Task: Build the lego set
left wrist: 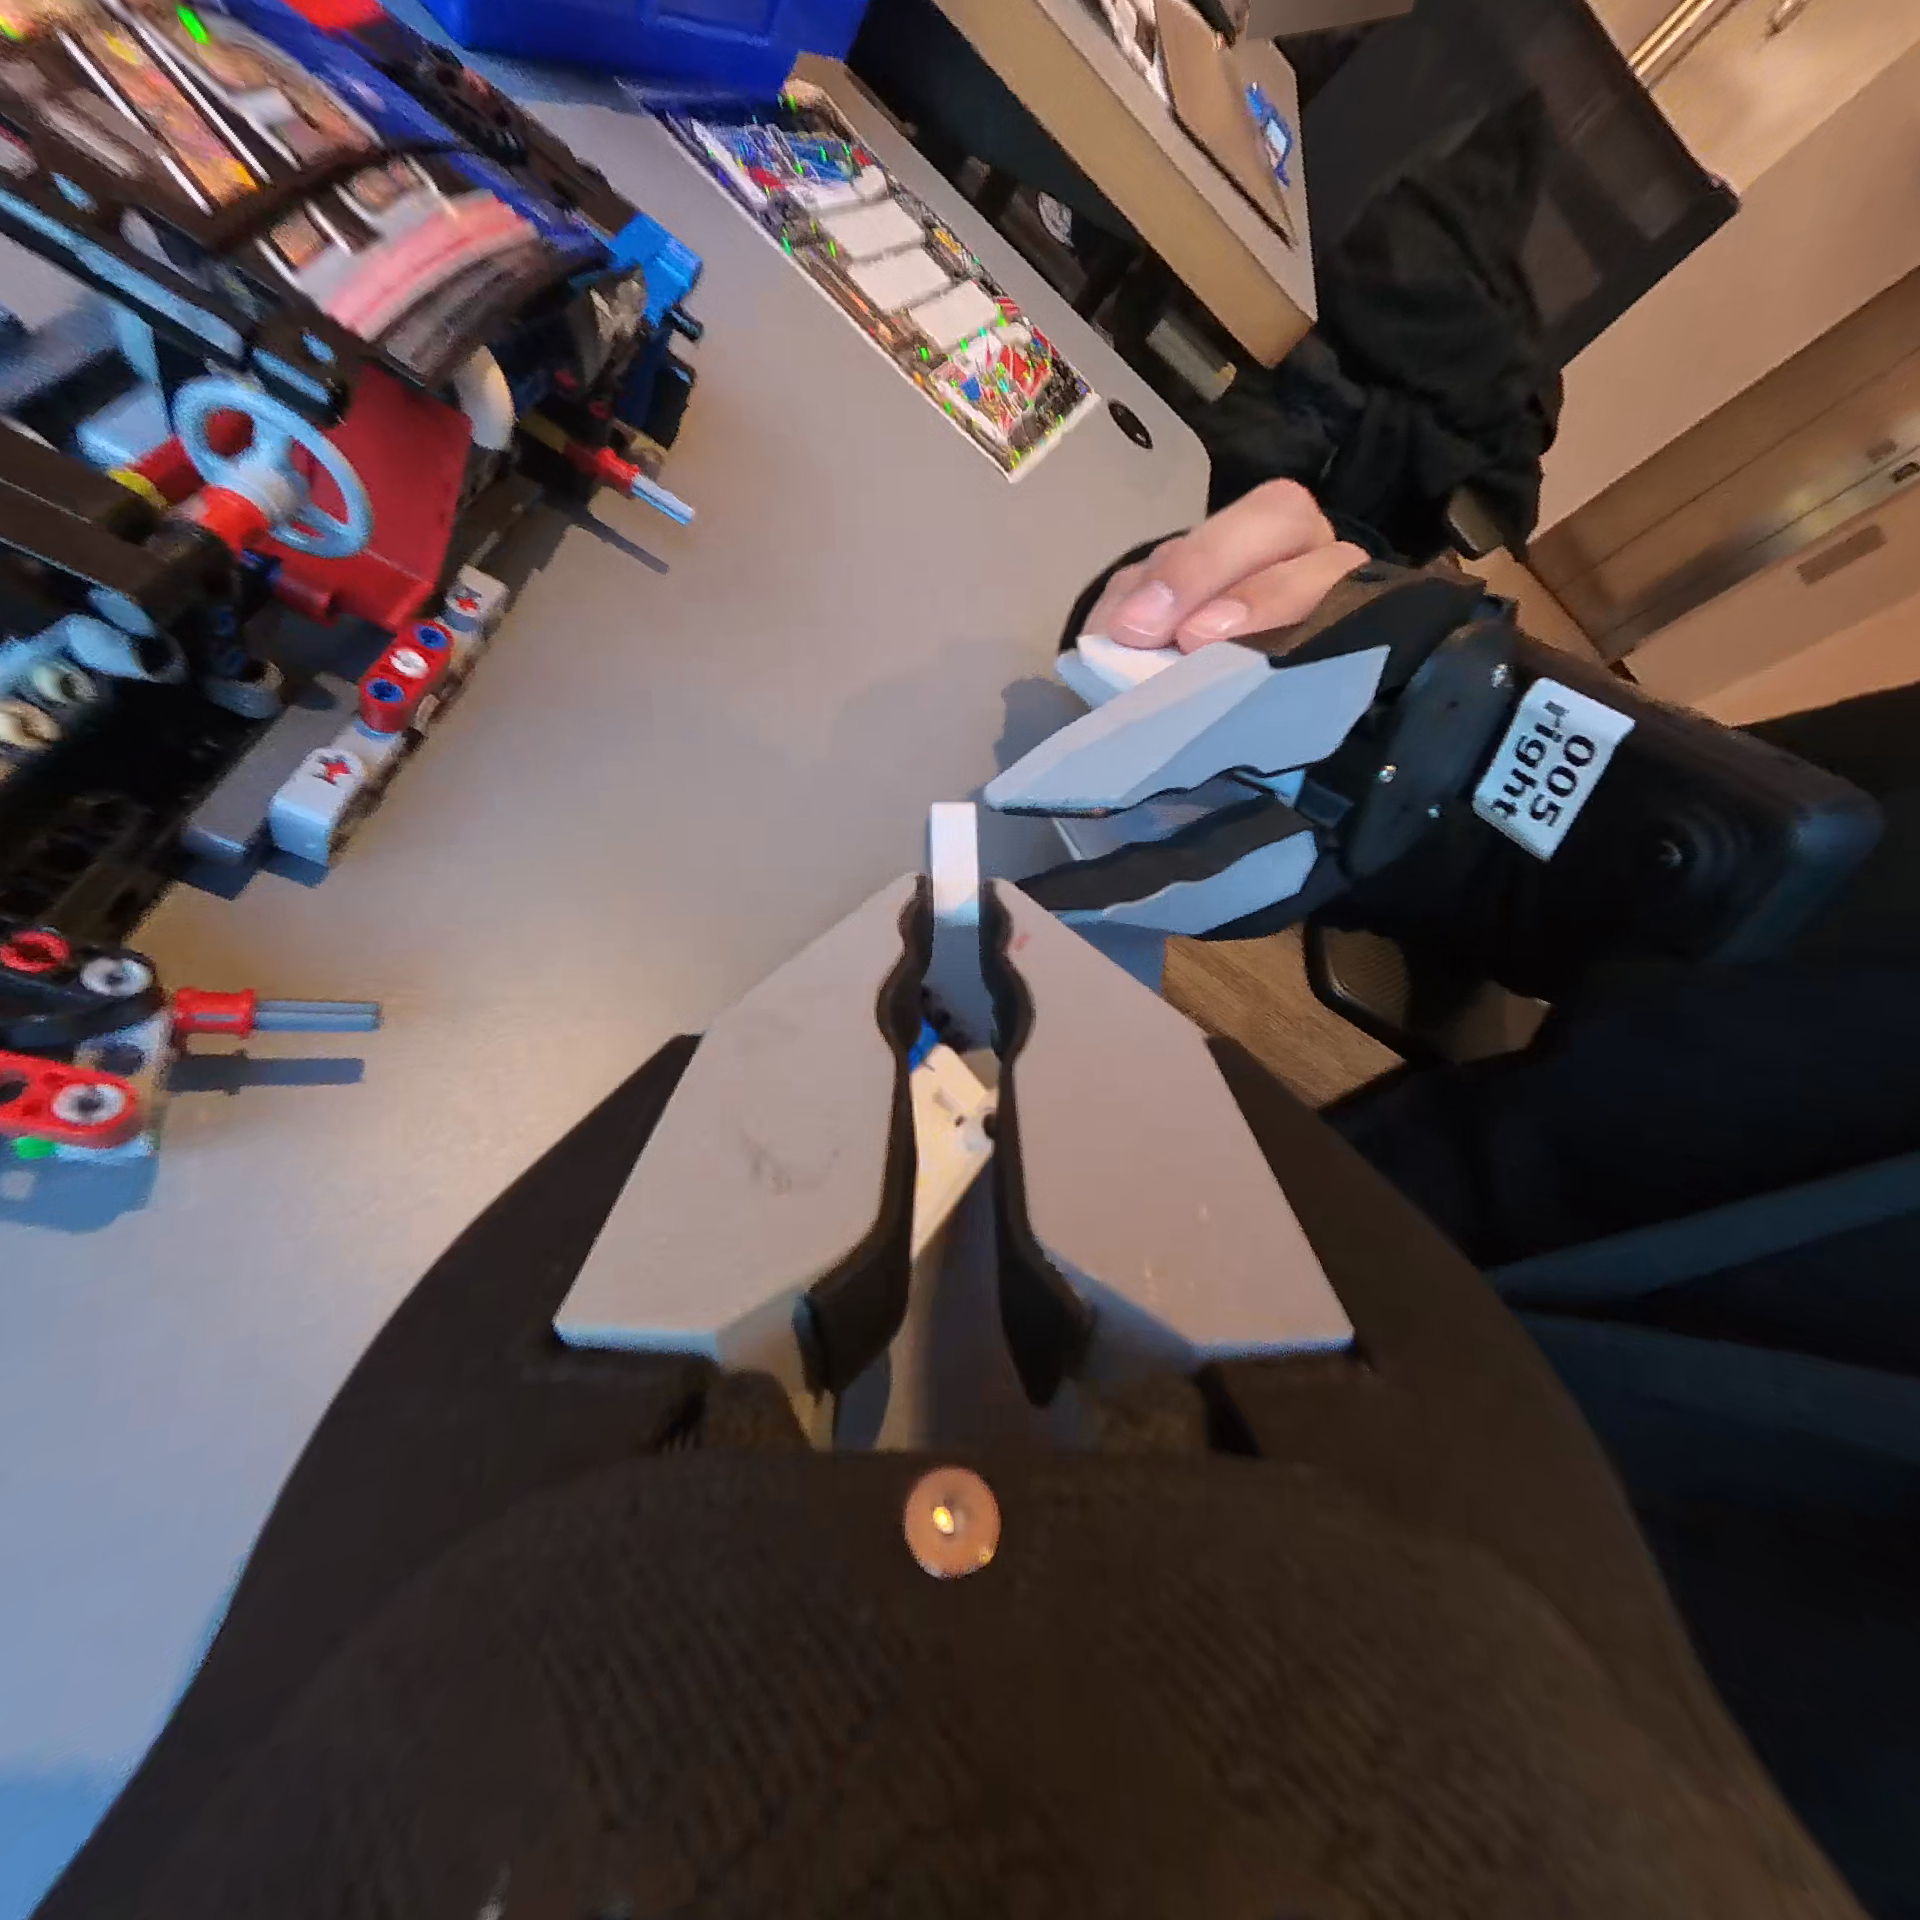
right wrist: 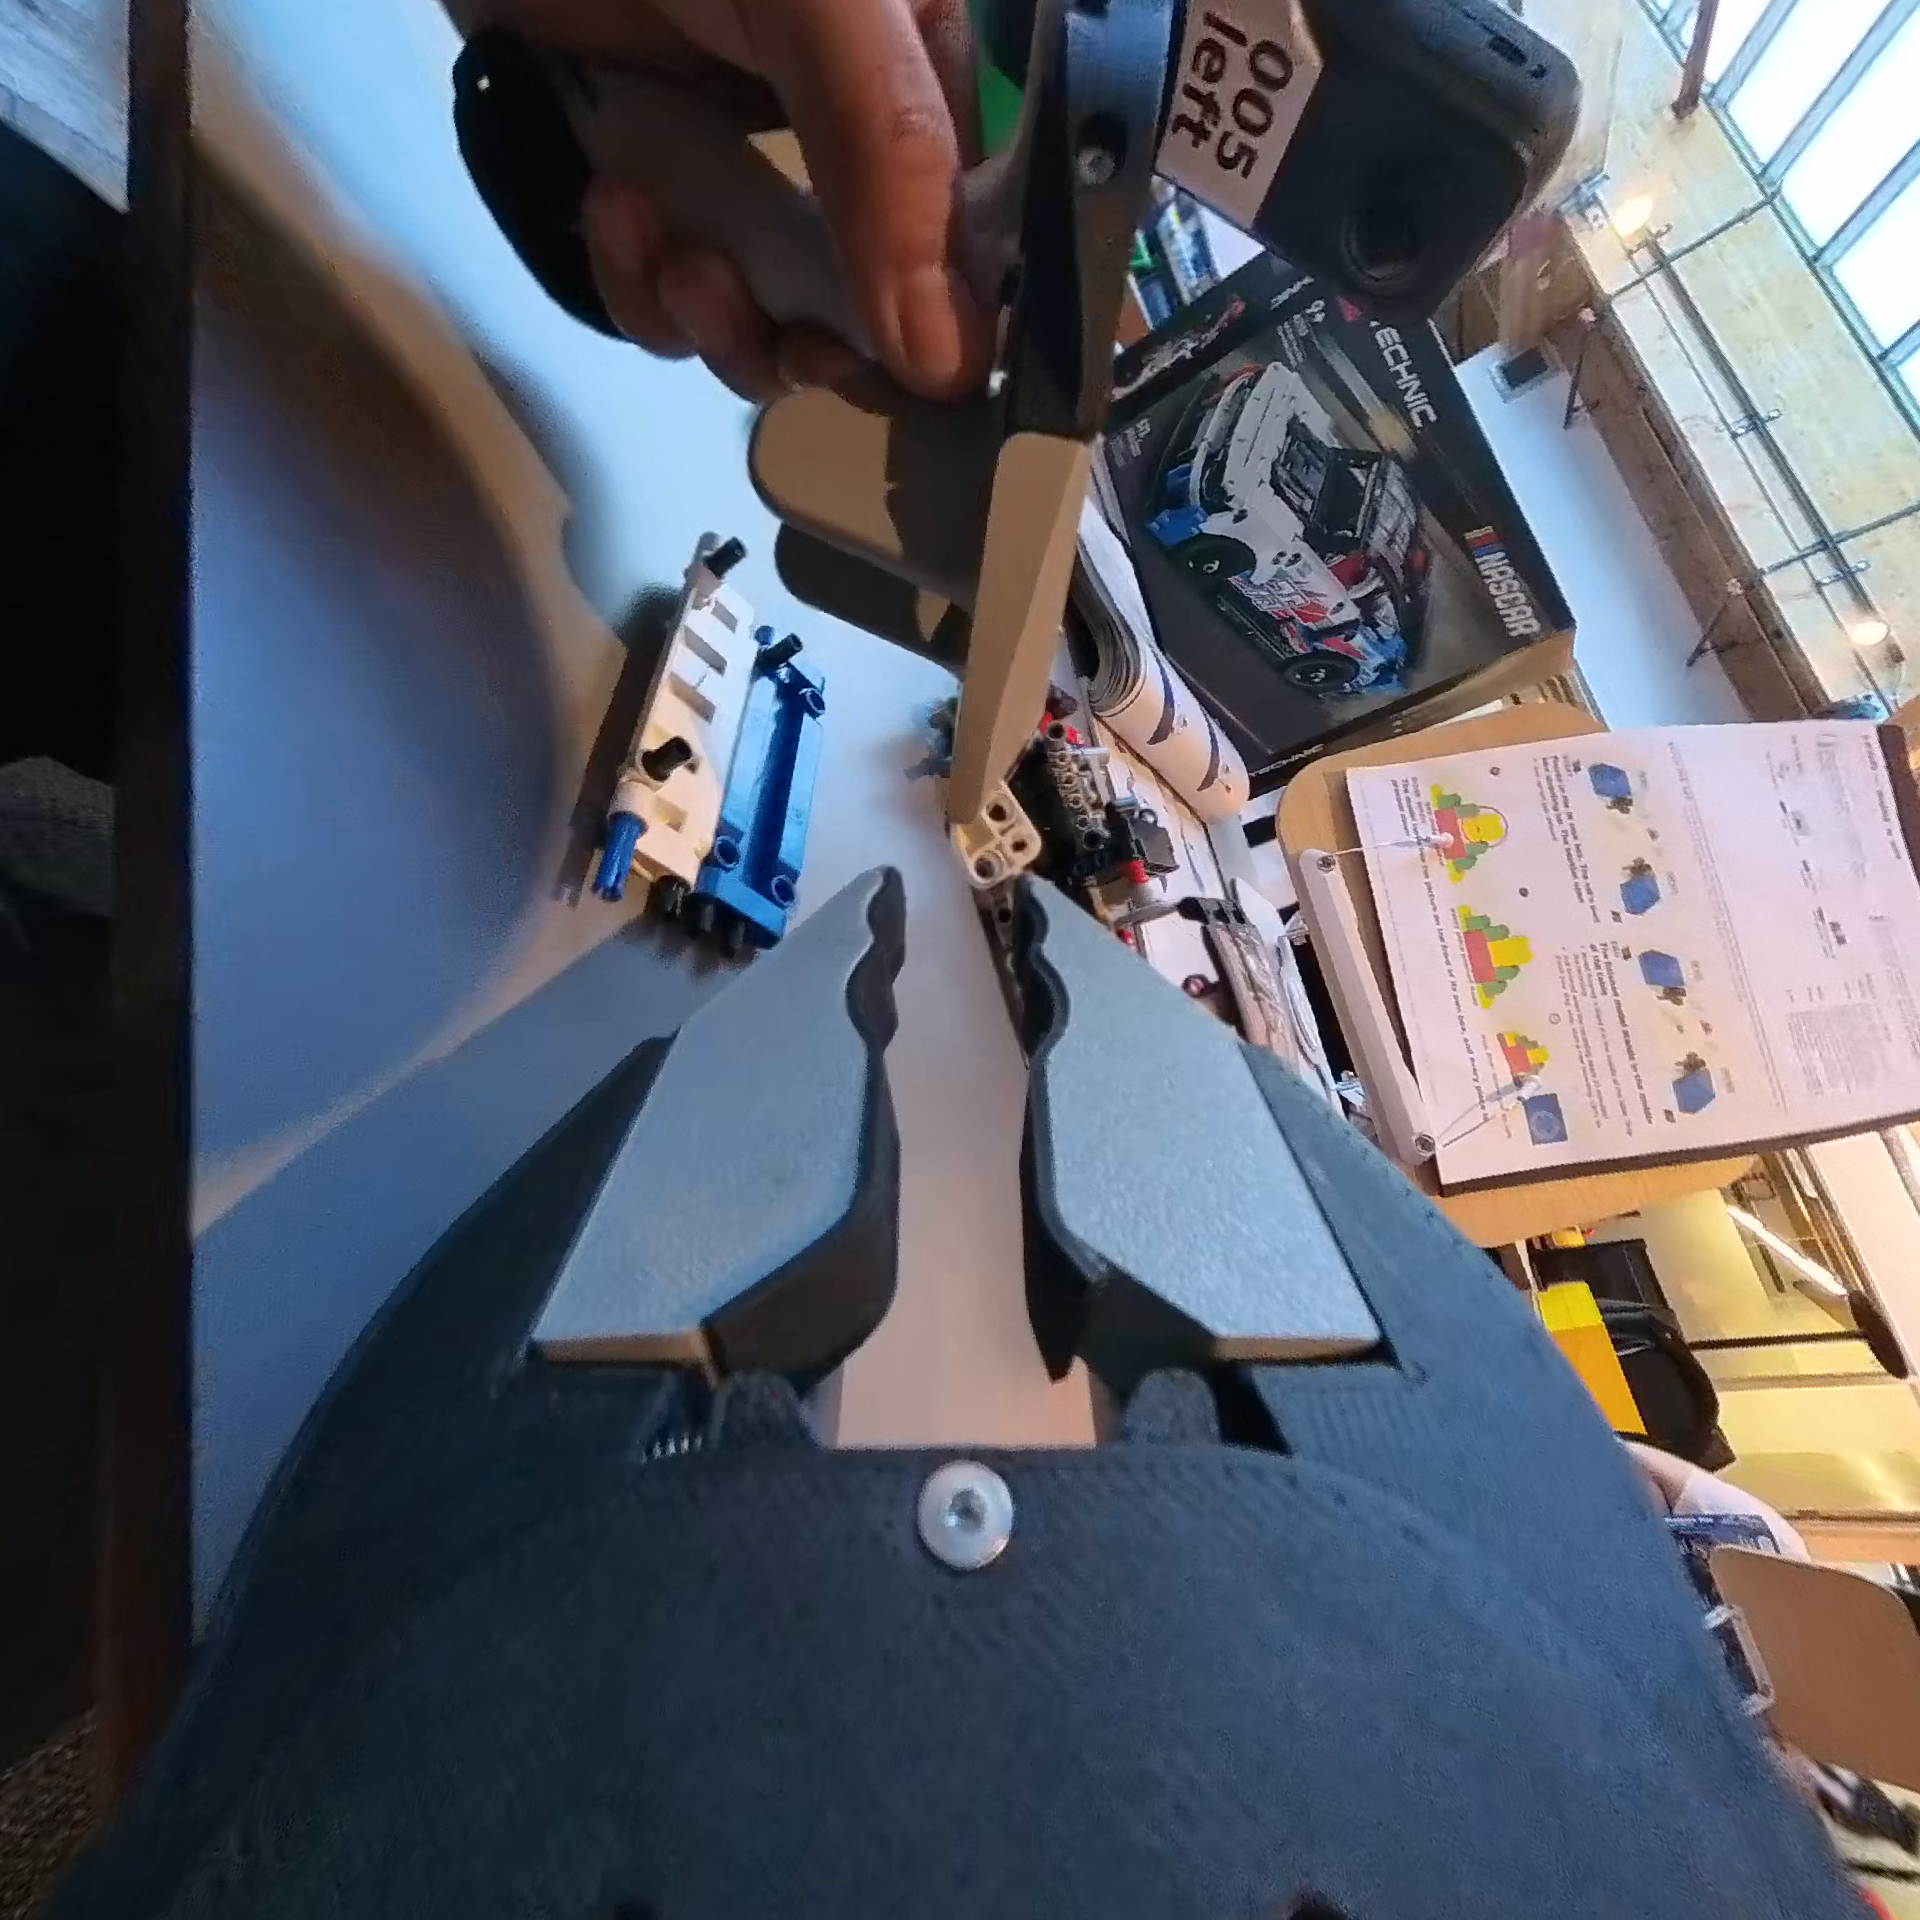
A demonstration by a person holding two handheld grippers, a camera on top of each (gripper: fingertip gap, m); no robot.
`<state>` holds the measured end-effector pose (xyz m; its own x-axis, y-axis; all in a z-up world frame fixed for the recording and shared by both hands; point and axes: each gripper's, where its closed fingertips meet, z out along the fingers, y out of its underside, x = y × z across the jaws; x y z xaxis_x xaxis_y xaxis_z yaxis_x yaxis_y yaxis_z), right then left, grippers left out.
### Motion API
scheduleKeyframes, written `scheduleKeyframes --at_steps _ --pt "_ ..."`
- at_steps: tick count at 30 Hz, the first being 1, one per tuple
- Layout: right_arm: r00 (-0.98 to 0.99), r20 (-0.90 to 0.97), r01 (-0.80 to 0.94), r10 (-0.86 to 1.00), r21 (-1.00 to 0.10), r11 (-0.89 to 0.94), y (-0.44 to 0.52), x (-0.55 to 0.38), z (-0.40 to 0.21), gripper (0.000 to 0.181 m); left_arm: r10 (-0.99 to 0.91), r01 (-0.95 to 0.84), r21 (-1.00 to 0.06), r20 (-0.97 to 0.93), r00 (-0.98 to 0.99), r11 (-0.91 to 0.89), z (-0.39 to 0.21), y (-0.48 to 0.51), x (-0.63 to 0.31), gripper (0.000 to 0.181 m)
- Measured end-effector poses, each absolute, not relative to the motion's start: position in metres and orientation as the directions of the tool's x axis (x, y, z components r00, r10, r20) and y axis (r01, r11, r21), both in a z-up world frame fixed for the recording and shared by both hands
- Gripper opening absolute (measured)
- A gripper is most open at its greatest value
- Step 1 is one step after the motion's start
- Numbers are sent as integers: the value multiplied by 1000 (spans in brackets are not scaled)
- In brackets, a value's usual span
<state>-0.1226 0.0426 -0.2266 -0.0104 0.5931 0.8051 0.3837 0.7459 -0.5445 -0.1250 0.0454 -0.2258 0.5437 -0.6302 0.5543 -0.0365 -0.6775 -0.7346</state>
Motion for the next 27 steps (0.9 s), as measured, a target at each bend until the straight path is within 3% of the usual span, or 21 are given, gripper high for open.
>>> scheduleKeyframes --at_steps 8,15,27 --pt "109 638 440 762 -719 538 82 -118 -226 14 -700 -91 -897 271 661 -433 -217 68 -178 5" --pt "177 463 409 868 -837 363 111 -124 -222 6 -705 -213 -927 73 706 -309 -218 77 -221 5" --pt "251 405 375 879 -878 297 138 -145 -214 9 -660 8 -943 239 712 -332 -204 86 -245 5"
